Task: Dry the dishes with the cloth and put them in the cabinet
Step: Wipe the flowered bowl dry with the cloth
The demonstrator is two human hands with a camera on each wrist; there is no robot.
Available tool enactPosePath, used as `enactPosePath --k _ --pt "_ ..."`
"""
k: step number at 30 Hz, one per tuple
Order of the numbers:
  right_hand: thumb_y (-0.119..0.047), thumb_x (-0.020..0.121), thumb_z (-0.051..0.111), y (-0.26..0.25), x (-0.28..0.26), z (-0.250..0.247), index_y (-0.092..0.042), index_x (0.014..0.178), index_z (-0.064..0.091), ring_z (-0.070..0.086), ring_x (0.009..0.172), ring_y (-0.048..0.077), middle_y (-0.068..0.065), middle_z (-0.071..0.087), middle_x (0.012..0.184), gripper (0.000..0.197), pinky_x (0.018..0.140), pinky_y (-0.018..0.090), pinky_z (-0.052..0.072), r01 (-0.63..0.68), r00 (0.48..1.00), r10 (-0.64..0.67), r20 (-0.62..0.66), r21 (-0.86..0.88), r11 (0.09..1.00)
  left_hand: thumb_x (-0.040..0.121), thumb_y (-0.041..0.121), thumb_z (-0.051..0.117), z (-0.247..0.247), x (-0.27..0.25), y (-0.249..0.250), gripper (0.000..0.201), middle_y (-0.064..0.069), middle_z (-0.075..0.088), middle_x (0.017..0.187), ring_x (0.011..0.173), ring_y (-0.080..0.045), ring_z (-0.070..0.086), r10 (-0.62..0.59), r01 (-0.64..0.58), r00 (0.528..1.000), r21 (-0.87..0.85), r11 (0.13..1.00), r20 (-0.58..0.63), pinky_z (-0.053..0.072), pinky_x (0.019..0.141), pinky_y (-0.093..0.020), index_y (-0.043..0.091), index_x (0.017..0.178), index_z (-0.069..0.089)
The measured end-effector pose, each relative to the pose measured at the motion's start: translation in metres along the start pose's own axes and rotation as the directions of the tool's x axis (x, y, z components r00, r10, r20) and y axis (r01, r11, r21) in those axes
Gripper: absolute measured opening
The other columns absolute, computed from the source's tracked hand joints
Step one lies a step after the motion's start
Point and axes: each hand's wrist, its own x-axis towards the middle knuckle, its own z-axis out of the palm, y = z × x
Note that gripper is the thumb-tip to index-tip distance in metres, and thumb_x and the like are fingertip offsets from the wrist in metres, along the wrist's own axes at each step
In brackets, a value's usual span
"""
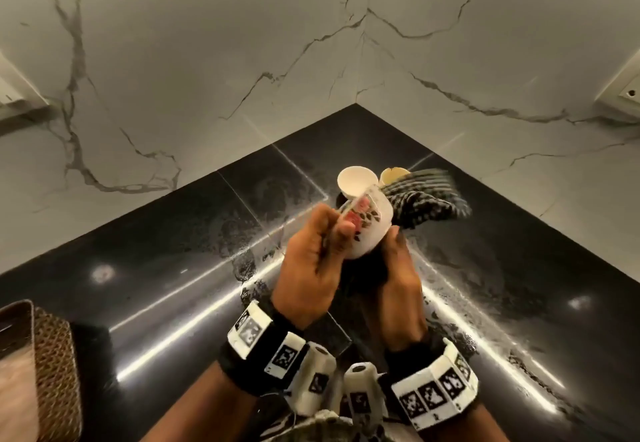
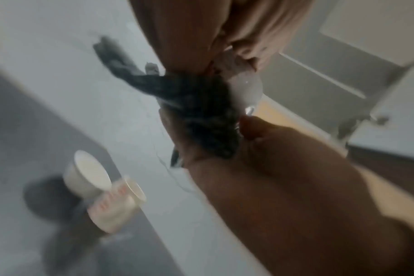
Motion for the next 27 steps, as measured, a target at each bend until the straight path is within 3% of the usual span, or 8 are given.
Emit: enactPosePath --k 2,5,8,12,14,17,21,27 --pt "-0.055 0.101 0.043 -0.009 0.000 0.003 -0.007 0.146 0.050 0.050 0.137 0.039 0.027 0.053 0.144 0.066 0.117 0.054 0.033 -0.137 0.990 0.137 0.010 0.133 0.982 0.098 0.019 0.058 -0.004 0.003 -0.015 0.011 -0.007 0.063 0.090 0.087 -0.022 0.061 0.154 -0.204 0.974 0.340 0.918 0.168 0.051 0.078 -0.034 0.009 0.092 0.054" --pt "-0.049 0.103 0.042 -0.011 0.001 -0.001 -0.004 0.137 0.058 0.061 0.126 0.037 0.027 0.063 0.132 0.058 0.107 0.051 0.047 -0.145 0.989 0.145 -0.011 0.032 0.989 0.101 0.033 0.054 -0.013 0.003 -0.030 0.020 -0.008 0.060 0.091 0.087 -0.027 0.057 0.253 -0.397 0.916 0.604 0.691 0.313 0.049 0.084 -0.037 0.014 0.095 0.050" --pt "-0.030 0.104 0.051 -0.004 0.006 -0.007 0.000 0.121 0.067 0.070 0.110 0.036 0.025 0.071 0.117 0.039 0.096 0.049 0.057 -0.084 0.996 0.077 -0.053 -0.143 0.986 0.103 0.038 0.048 -0.023 -0.009 -0.040 0.023 -0.007 0.060 0.093 0.088 -0.027 0.058 0.231 -0.373 0.928 0.693 0.617 0.294 0.049 0.083 -0.038 0.016 0.098 0.050" --pt "-0.014 0.100 0.062 0.005 0.019 -0.022 -0.001 0.108 0.072 0.074 0.100 0.036 0.018 0.077 0.104 0.019 0.089 0.047 0.059 -0.009 0.998 -0.018 -0.056 -0.453 0.891 0.099 0.031 0.055 -0.051 -0.039 -0.066 0.017 -0.003 0.058 0.090 0.077 -0.023 0.055 0.041 -0.144 0.985 0.661 0.737 0.169 0.049 0.065 -0.038 0.017 0.091 0.048" --pt "-0.029 0.097 0.068 0.015 0.029 -0.036 -0.008 0.104 0.075 0.075 0.098 0.029 0.009 0.079 0.101 0.023 0.091 0.050 0.059 -0.017 0.999 -0.018 -0.046 -0.662 0.750 0.100 0.036 0.053 -0.065 -0.055 -0.078 0.024 -0.003 0.060 0.086 0.073 -0.025 0.057 -0.047 -0.051 0.992 0.694 0.718 0.121 0.048 0.062 -0.039 0.015 0.090 0.052" --pt "-0.061 0.079 0.065 0.040 0.043 -0.061 -0.017 0.108 0.073 0.073 0.099 0.017 -0.003 0.078 0.101 0.053 0.093 0.047 0.057 -0.068 0.997 0.046 -0.055 -0.927 0.369 0.099 0.042 0.052 -0.083 -0.075 -0.084 0.025 -0.001 0.063 0.086 0.074 -0.025 0.058 -0.185 0.120 0.982 0.693 0.711 0.020 0.049 0.064 -0.040 0.017 0.093 0.052" --pt "-0.051 0.091 0.062 0.061 0.046 -0.061 -0.018 0.130 0.065 0.062 0.121 0.028 0.005 0.068 0.128 0.052 0.104 0.040 0.049 -0.116 0.978 0.168 -0.119 -0.993 -0.031 0.098 0.041 0.052 -0.105 -0.094 -0.087 0.024 0.002 0.066 0.088 0.077 -0.023 0.061 -0.252 0.221 0.966 0.683 0.696 -0.056 0.051 0.067 -0.042 0.018 0.098 0.057" --pt "-0.036 0.096 0.063 0.085 0.053 -0.047 -0.015 0.143 0.054 0.049 0.137 0.024 0.004 0.053 0.148 0.052 0.113 0.033 0.038 0.011 0.980 0.198 -0.016 -0.991 -0.135 0.097 0.034 0.055 -0.123 -0.113 -0.086 0.014 0.007 0.064 0.089 0.079 -0.017 0.059 -0.277 0.257 0.957 0.684 0.683 -0.083 0.050 0.070 -0.037 0.021 0.096 0.057"
